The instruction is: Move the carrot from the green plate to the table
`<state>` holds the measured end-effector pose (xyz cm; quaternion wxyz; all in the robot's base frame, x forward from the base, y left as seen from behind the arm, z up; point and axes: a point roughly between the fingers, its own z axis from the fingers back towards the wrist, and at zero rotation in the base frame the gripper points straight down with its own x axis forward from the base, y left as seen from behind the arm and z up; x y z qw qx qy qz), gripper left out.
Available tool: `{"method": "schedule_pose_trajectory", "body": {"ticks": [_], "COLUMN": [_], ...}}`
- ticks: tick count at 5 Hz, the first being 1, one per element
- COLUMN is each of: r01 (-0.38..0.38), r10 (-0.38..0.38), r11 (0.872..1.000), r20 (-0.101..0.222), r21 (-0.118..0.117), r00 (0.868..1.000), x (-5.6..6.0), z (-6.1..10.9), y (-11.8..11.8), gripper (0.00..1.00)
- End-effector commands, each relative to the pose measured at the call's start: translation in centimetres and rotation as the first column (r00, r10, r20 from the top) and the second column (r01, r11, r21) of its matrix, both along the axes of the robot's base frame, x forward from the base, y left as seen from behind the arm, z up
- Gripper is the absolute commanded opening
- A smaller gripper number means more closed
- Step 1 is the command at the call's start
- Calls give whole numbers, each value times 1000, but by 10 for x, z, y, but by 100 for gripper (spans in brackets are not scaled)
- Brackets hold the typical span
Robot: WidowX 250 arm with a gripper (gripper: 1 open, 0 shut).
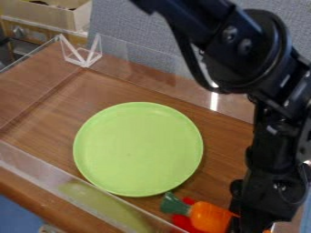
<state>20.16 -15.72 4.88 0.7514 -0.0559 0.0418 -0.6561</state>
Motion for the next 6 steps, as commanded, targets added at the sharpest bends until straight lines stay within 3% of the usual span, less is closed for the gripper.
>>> {"method": "schedule_pose_trajectory", "body": {"ticks": [1, 4, 6], "r01": [28, 113, 109], "r10": [-27, -112, -108], "r11": [999, 993, 994], "r20": [34, 30, 28], "r21": [-27, -34, -32], "r00": [999, 993, 994], "x": [13, 10, 7], "z": [10, -7, -11], "y": [-4, 0, 7], "gripper": [0, 0, 0]}}
